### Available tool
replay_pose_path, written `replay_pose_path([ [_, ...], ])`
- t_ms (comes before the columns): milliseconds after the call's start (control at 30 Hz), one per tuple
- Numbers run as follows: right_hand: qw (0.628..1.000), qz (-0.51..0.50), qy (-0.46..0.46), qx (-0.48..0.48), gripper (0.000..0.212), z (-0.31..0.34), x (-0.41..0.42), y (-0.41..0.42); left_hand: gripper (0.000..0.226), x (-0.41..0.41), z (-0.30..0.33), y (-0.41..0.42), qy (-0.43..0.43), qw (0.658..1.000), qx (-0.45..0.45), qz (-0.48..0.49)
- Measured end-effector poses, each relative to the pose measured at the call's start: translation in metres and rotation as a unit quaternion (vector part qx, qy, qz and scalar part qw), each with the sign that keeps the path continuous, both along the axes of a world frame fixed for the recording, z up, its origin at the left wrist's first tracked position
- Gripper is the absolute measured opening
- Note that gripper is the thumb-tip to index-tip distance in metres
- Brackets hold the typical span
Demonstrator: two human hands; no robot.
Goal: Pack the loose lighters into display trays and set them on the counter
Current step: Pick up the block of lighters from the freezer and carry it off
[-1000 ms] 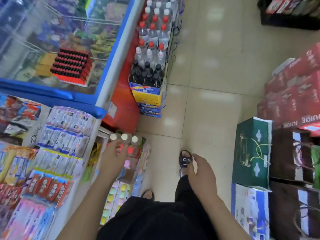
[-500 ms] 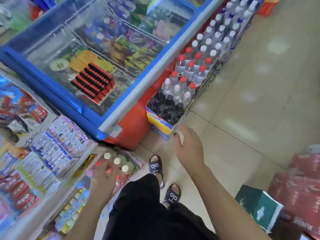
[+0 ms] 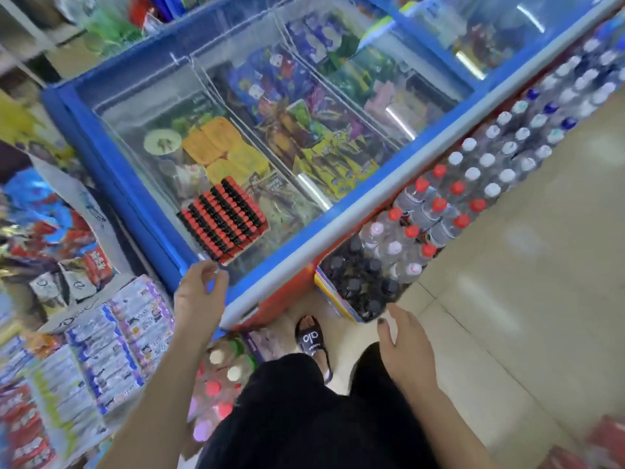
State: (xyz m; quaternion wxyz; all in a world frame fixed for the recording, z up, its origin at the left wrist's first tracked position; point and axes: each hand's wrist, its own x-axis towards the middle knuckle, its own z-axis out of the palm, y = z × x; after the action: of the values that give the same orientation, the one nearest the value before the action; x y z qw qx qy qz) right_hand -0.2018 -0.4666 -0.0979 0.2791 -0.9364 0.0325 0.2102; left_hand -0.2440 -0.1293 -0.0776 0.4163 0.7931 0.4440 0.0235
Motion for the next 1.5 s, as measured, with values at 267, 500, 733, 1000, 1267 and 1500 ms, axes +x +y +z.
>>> replay_pose_path([
  [267, 0.989, 0.135, -0.059, 0.027, 0.038, 0.001, 0.100, 0.071, 0.034, 0.024, 0.001, 0.021, 0.007, 0.998, 0.002, 0.064],
  [500, 0.913, 0.394, -0.012, 0.103, 0.079, 0.017, 0.176, 0.171, 0.112, 0.033, -0.013, 0.021, 0.008, 0.996, -0.081, 0.044],
  [733, 0.851, 0.520, -0.037, 0.071, 0.129, -0.001, 0.221, 0.248, 0.127, 0.043, -0.034, 0.032, -0.017, 1.000, -0.013, 0.003],
  [1000, 0.771, 0.628, -0.098, 0.040, 0.144, -0.022, 0.240, 0.276, 0.105, 0.063, -0.035, 0.040, -0.129, 0.990, -0.050, 0.032],
  [1267, 0.756, 0.643, -0.110, 0.042, 0.145, -0.027, 0.244, 0.278, 0.089, 0.071, -0.036, 0.041, -0.158, 0.987, 0.031, -0.026],
  [1500, 0.750, 0.649, -0.115, 0.048, 0.141, -0.030, 0.244, 0.283, 0.079, 0.074, -0.035, 0.041, -0.153, 0.984, 0.083, -0.045],
])
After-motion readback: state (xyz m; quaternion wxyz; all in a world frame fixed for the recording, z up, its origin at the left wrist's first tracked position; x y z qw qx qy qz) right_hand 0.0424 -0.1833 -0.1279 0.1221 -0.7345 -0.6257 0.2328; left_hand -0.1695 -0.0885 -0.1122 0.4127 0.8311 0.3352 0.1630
